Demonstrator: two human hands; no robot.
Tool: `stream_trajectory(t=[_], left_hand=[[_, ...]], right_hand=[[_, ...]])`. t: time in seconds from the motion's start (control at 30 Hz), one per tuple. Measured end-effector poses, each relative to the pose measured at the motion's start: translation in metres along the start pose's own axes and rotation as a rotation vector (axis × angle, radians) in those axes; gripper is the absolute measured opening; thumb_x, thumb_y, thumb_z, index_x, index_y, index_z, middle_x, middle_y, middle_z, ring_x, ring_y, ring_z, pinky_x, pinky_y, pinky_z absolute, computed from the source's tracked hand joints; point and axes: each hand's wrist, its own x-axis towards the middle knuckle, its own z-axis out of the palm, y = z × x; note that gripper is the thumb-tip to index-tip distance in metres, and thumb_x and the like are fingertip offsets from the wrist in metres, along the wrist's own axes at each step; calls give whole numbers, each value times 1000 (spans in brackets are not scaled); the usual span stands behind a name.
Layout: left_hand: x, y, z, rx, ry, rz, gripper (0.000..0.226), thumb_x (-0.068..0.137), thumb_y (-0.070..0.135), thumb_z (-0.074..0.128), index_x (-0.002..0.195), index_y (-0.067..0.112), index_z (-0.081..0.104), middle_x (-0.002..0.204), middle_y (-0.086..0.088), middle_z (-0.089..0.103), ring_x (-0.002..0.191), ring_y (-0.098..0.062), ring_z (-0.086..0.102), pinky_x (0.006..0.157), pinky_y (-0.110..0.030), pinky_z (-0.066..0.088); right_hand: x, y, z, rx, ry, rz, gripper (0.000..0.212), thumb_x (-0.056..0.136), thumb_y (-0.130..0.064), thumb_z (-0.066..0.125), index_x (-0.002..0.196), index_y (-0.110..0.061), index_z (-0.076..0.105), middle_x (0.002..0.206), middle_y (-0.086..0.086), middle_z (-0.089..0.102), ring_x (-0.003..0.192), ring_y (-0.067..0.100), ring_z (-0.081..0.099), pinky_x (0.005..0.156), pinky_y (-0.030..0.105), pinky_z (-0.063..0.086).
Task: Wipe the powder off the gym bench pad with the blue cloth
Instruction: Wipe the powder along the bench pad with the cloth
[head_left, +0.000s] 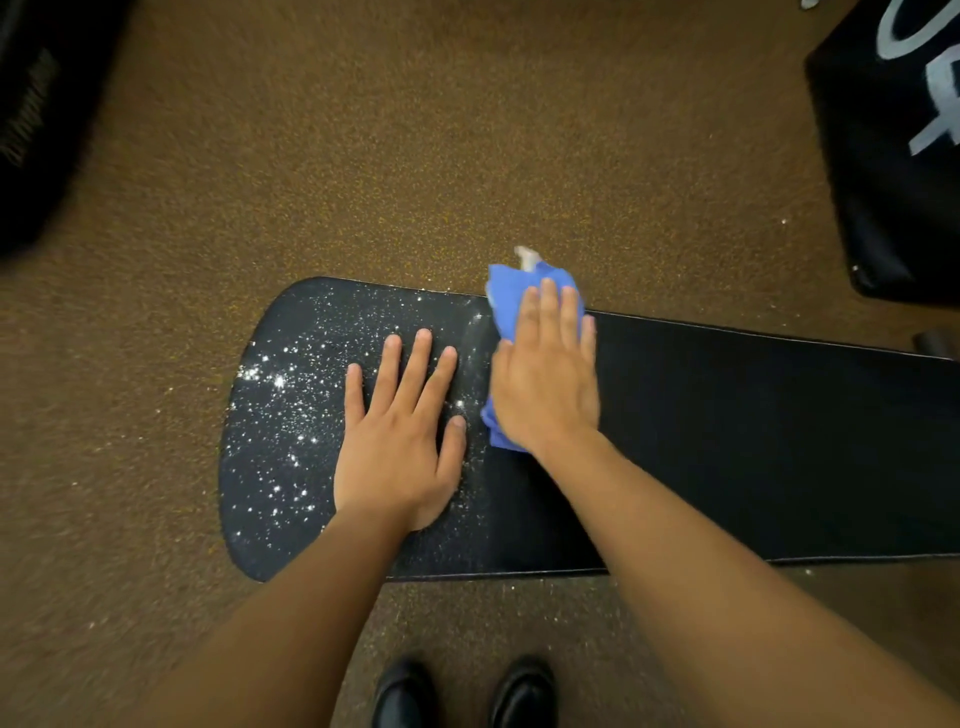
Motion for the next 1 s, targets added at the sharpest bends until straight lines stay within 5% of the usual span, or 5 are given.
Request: stream_trajectory(t=[0.2,0.3,0.5,0.73,1.0], left_hand=[[1,-1,-1,-11,-6,5,63,96,43,24,156,23,21,165,2,5,152,-21,-4,120,-54,1],[0,-2,0,3,-7,4,63,97,45,22,156,24,18,165,2,4,152,-21,-6,120,-54,1],[-1,-1,0,11,-20,-2,63,97,45,21,157,25,15,165,3,1,151,-20,-9,120,-53,-2],[0,-2,0,31,-27,1,63,98,45,18,157,25,10,165,3,-3,151,-20,-12,120,-53,-2],[0,-2,0,46,-22,-5,64,98,50,16,157,27,6,165,3,-5,150,-21,-13,120,-54,-4]], right_hand=[[-74,10,6,-39,1,-236,62,97,-32,21,152,-3,22,161,15,15,150,29,9,119,49,16],[-83,38,8,-51,19,-145,63,96,-32,23,152,-3,24,161,14,18,149,29,12,117,51,21],[-18,2,6,-14,54,28,65,98,-32,23,153,-1,10,162,19,3,150,32,-1,121,50,8],[-117,27,13,-72,-25,-238,63,97,-34,24,152,-3,22,161,16,14,149,31,10,117,53,22],[-68,8,14,-51,70,20,66,97,-32,34,152,0,15,161,21,9,149,35,5,119,54,12]])
